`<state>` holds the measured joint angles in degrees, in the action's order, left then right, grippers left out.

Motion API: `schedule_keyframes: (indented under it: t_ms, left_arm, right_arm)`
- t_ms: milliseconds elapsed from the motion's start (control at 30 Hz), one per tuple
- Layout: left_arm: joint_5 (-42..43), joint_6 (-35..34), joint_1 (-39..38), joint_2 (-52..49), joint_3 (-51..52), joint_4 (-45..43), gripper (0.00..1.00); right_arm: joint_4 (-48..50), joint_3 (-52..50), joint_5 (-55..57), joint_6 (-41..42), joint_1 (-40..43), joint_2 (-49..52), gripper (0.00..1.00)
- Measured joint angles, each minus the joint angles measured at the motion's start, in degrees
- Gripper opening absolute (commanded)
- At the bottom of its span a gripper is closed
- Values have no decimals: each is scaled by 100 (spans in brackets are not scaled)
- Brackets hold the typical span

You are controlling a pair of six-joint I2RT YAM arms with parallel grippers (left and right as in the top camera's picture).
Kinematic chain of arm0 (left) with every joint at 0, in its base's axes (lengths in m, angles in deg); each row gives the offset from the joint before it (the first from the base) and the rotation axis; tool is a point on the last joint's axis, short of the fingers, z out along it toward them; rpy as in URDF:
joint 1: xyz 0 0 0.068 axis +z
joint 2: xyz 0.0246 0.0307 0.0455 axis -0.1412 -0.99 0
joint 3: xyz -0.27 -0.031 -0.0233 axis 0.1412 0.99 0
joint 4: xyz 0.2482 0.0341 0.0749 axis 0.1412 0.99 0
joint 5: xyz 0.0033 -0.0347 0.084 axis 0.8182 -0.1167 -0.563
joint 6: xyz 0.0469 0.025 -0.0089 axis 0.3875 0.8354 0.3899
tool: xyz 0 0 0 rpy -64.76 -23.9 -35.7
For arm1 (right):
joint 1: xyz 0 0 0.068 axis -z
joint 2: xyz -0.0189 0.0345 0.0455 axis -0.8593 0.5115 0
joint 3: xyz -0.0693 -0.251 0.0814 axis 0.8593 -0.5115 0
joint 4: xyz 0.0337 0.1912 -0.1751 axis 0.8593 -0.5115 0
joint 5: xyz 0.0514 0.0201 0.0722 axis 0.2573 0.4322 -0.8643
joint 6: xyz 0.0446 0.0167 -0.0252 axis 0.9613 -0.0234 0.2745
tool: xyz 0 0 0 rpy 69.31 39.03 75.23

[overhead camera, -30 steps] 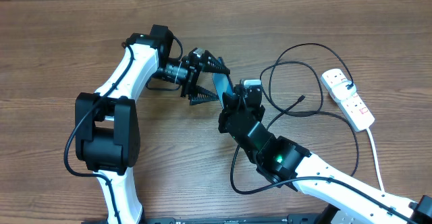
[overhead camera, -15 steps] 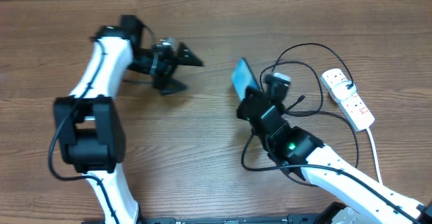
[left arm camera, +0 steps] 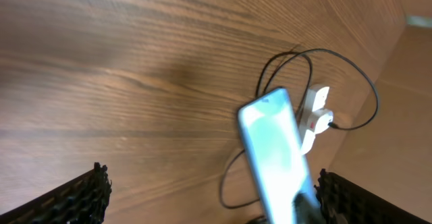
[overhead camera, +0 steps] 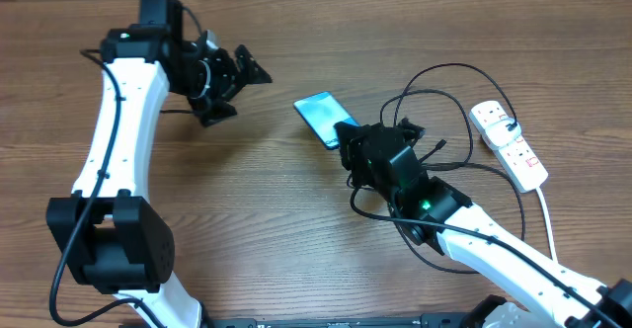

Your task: Plug charger to phone and switch on socket

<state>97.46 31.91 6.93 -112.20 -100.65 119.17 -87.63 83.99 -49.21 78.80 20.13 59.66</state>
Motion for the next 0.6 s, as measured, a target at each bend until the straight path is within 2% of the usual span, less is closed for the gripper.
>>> schedule_keyframes:
  t_ms: [133,400,500,567,600]
  left_arm:
    - [-35,-745,-354,0,0,-195,98]
    - [-39,-1814,-979,0,-2,-332,100]
    - [-42,-2037,-1047,0,0,-334,84]
    - [-57,-2214,-1047,0,0,-334,67]
    - [-63,-2319,-1045,0,0,-334,62]
  right_arm:
    - [120,-7,-422,844,-2,72,4]
    - [949,-9,-984,1401,-2,76,4]
    - [1263,-9,-1121,1401,-2,76,4]
    - [1438,-9,-1176,1403,-2,76,4]
    - [1517,-9,-1196,1401,-4,76,4]
